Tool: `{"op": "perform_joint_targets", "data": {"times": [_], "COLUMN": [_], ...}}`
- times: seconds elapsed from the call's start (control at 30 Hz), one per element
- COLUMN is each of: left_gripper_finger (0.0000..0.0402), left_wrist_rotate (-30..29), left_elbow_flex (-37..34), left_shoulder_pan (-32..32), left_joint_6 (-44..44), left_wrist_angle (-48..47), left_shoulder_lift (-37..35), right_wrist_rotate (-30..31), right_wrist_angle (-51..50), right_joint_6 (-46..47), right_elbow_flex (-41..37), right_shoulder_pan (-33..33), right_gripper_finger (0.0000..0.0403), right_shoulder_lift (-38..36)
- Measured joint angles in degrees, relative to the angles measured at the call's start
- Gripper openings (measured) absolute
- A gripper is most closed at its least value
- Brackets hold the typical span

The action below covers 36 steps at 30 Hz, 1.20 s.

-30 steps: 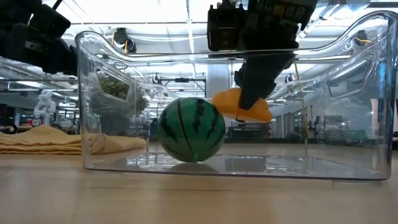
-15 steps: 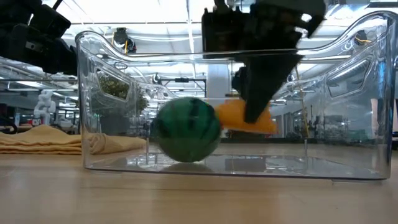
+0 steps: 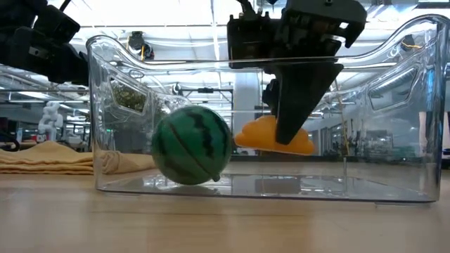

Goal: Pick and placing Produce into tupperware
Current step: Put the light orange croissant into the transparent bin

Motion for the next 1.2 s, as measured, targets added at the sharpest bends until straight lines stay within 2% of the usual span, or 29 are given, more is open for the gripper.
{"op": "perform_joint_targets", "data": {"times": [0.17, 0.6, 1.2], "left_gripper_finger": [0.0033, 0.0033, 0.0033], "left_wrist_rotate": [0.0, 0.0, 0.0], "left_elbow_flex": [0.0, 0.0, 0.0], "left_shoulder_pan": [0.0, 0.0, 0.0], "left_joint_6": [-0.2, -0.2, -0.2], "left_wrist_angle": [0.0, 0.0, 0.0], "left_shoulder_lift": [0.0, 0.0, 0.0], "right_wrist_rotate": [2.6, 3.2, 4.0], "right_wrist_angle": [-0.1, -0.5, -2.1], "right_joint_6": [1.1, 2.1, -1.5], "right_elbow_flex": [-0.3, -0.3, -0.4], "right_shoulder_pan": [-0.4, -0.9, -0.9], "right_gripper_finger": [0.021, 0.021, 0.021], "right_shoulder_lift": [0.0, 1.8, 2.1]}}
